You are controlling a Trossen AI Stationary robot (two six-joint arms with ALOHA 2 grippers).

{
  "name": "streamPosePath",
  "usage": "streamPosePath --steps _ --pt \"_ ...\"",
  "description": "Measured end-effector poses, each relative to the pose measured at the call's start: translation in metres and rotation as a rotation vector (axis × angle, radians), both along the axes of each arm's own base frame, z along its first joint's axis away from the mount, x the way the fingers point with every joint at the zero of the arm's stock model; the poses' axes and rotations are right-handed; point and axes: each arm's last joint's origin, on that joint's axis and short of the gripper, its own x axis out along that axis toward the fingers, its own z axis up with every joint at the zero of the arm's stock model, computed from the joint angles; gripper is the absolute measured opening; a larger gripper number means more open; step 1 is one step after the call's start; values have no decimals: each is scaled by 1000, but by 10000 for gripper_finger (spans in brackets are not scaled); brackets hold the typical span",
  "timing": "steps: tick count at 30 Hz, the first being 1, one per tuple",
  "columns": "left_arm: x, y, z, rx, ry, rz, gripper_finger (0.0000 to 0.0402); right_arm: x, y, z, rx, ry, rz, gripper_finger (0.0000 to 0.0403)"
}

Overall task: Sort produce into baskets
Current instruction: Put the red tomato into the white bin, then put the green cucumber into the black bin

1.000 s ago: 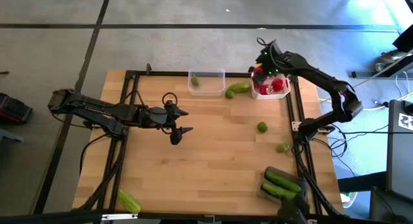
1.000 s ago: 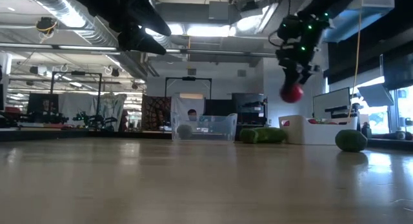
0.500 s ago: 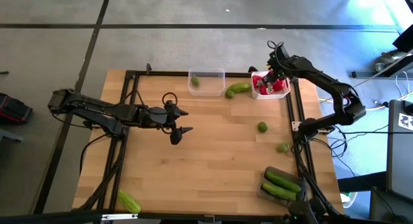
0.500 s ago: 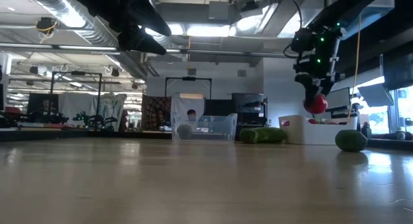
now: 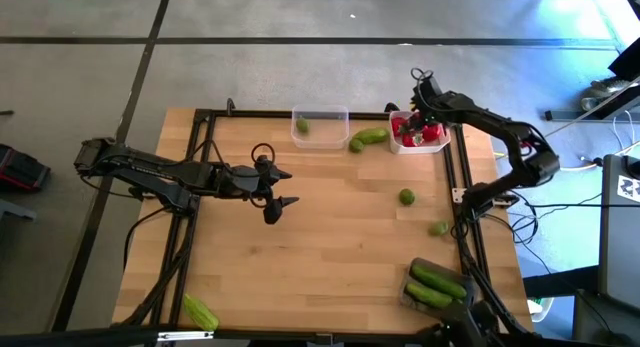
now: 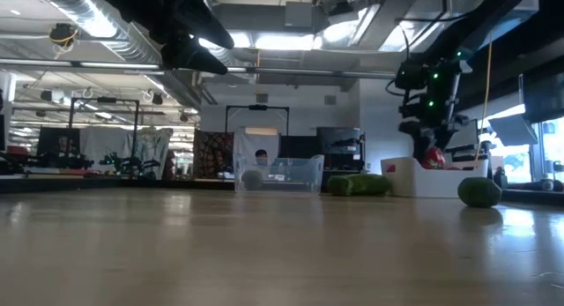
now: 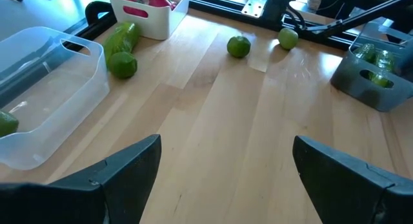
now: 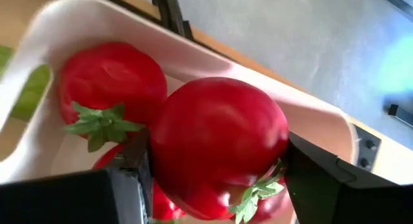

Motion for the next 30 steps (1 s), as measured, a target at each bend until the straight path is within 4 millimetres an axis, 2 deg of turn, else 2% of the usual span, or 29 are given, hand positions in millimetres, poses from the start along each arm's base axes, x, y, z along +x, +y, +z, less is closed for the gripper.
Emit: streamPosePath --steps 8,18,23,30 --pt "0 0 0 -1 -1 1 347 3 -5 -14 41 35 -3 242" --pt "0 0 0 -4 -3 3 347 1 -3 -15 53 81 20 339" --pt "0 0 0 -4 -5 2 347 -1 1 1 16 58 23 358" --pt "0 0 0 -4 -5 2 347 -5 12 42 -48 -40 76 360"
